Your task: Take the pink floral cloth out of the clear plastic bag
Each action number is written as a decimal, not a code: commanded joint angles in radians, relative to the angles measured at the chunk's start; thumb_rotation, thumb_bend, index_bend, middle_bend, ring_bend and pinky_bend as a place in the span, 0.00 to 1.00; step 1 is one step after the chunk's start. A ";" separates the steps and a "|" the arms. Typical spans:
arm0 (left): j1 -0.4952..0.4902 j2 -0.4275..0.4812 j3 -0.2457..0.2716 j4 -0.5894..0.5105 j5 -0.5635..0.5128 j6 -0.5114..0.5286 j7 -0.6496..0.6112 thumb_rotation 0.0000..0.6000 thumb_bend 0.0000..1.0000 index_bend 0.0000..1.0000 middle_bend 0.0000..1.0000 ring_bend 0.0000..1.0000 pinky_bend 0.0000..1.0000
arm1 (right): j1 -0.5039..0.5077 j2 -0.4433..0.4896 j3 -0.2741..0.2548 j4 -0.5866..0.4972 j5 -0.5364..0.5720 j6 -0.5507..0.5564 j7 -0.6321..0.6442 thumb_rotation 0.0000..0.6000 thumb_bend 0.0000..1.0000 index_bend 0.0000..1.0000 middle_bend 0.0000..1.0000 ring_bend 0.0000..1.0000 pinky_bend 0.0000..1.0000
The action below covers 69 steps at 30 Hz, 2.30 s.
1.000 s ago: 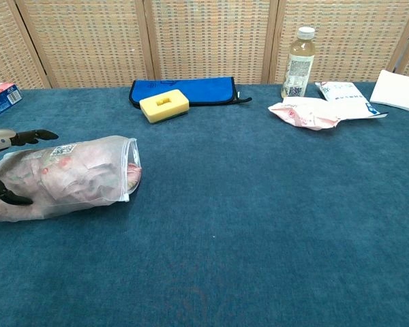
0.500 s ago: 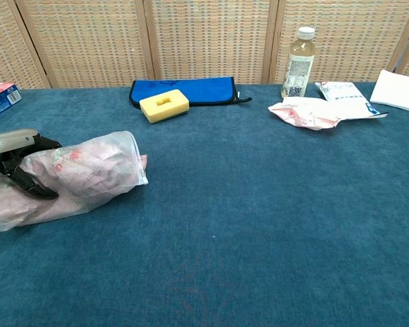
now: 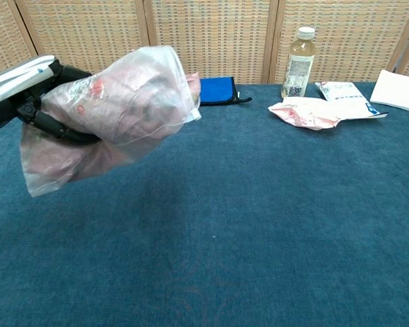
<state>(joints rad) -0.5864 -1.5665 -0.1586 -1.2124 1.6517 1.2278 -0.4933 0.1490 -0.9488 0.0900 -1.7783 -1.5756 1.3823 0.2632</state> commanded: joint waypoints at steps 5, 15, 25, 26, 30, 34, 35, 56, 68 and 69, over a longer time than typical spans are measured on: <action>-0.092 -0.112 -0.030 0.041 0.042 0.051 -0.003 1.00 0.21 0.63 0.61 0.57 0.56 | 0.148 0.138 0.080 -0.089 0.049 -0.172 0.365 1.00 0.00 0.18 0.00 0.00 0.00; -0.196 -0.217 -0.068 0.040 0.026 0.010 0.103 1.00 0.21 0.63 0.61 0.57 0.56 | 0.263 0.184 0.135 -0.172 0.139 -0.325 0.370 1.00 0.00 0.26 0.00 0.00 0.00; -0.291 -0.310 -0.128 0.031 -0.045 -0.036 0.179 1.00 0.21 0.63 0.61 0.57 0.56 | 0.373 0.220 0.185 -0.292 0.244 -0.462 0.309 1.00 0.00 0.28 0.00 0.00 0.00; -0.296 -0.316 -0.132 0.034 -0.052 -0.038 0.181 1.00 0.21 0.64 0.61 0.57 0.56 | 0.378 0.221 0.187 -0.299 0.248 -0.468 0.306 1.00 0.00 0.28 0.00 0.00 0.00; -0.312 -0.336 -0.137 0.050 -0.069 -0.038 0.186 1.00 0.21 0.64 0.61 0.57 0.56 | 0.399 0.221 0.194 -0.319 0.265 -0.490 0.286 1.00 0.00 0.29 0.00 0.00 0.00; -0.316 -0.345 -0.139 0.052 -0.080 -0.033 0.176 1.00 0.21 0.64 0.61 0.57 0.56 | 0.414 0.215 0.197 -0.328 0.279 -0.504 0.268 1.00 0.00 0.29 0.00 0.00 0.00; -0.317 -0.346 -0.139 0.053 -0.081 -0.031 0.175 1.00 0.21 0.64 0.61 0.57 0.56 | 0.418 0.214 0.198 -0.330 0.284 -0.507 0.263 1.00 0.00 0.29 0.00 0.00 0.00; -0.337 -0.377 -0.143 0.067 -0.117 0.008 0.144 1.00 0.21 0.64 0.62 0.57 0.56 | 0.512 0.231 0.239 -0.355 0.358 -0.665 0.280 1.00 0.00 0.21 0.00 0.00 0.00; -0.343 -0.407 -0.141 0.072 -0.132 0.022 0.132 1.00 0.21 0.64 0.62 0.57 0.56 | 0.549 0.146 0.224 -0.340 0.409 -0.628 0.155 1.00 0.00 0.21 0.00 0.00 0.00; -0.343 -0.407 -0.140 0.072 -0.132 0.022 0.132 1.00 0.21 0.64 0.62 0.57 0.56 | 0.550 0.142 0.222 -0.340 0.414 -0.625 0.146 1.00 0.00 0.22 0.00 0.00 0.00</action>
<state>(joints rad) -0.9291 -1.9734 -0.2991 -1.1407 1.5193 1.2495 -0.3617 0.6925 -0.7929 0.3175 -2.1205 -1.1750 0.7472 0.4280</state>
